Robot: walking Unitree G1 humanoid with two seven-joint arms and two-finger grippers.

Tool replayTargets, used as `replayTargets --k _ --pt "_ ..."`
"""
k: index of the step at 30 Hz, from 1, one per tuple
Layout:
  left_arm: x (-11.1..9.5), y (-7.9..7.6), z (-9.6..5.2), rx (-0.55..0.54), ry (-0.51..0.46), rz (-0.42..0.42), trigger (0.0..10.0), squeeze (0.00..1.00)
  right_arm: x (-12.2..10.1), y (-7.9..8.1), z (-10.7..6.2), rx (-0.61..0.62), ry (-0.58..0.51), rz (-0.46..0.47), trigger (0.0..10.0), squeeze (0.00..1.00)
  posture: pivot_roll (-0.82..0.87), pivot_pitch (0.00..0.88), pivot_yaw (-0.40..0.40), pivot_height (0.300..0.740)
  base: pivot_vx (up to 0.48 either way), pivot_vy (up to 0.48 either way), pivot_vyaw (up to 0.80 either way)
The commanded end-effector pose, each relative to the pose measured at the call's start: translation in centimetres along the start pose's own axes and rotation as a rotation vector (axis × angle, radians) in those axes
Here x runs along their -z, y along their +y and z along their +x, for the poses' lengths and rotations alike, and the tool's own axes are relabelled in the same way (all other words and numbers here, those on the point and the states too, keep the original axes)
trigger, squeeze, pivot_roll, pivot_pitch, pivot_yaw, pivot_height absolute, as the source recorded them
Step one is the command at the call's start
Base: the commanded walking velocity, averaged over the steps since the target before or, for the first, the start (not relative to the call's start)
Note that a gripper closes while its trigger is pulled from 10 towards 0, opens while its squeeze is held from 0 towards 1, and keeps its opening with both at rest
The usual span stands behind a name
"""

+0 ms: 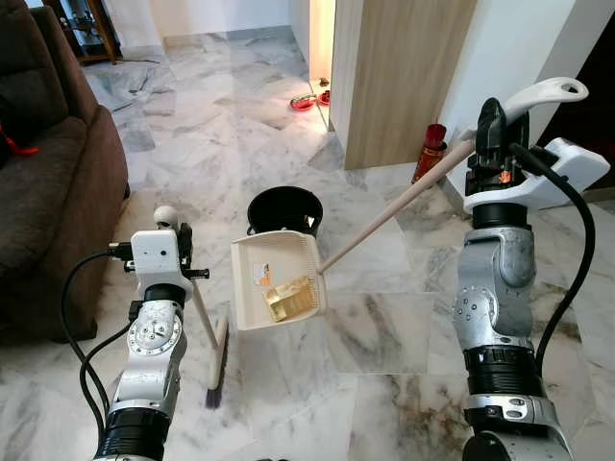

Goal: Sweep floor

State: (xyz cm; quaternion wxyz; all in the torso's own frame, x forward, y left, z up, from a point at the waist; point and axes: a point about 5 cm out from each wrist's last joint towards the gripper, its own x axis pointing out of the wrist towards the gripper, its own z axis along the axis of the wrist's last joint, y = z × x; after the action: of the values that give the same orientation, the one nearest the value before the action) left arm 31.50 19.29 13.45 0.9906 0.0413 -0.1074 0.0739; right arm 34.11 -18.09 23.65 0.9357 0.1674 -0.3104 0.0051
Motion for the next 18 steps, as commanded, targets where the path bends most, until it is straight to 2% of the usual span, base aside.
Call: replayTargets --k 1,18 --pt "-1.73 -0.26 0.63 0.002 -0.089 0.019 10.0 0.0 -1.71 0.54 0.63 -0.02 -0.095 0.024 10.0 0.0 0.09 0.025 0.046 0.74 0.255 0.0 0.0" --pt "-1.7 -0.73 0.71 0.015 -0.09 0.017 10.0 0.0 -1.59 0.59 0.64 -0.031 -0.088 0.02 10.0 0.0 0.08 0.007 0.043 0.74 0.276 0.0 0.0"
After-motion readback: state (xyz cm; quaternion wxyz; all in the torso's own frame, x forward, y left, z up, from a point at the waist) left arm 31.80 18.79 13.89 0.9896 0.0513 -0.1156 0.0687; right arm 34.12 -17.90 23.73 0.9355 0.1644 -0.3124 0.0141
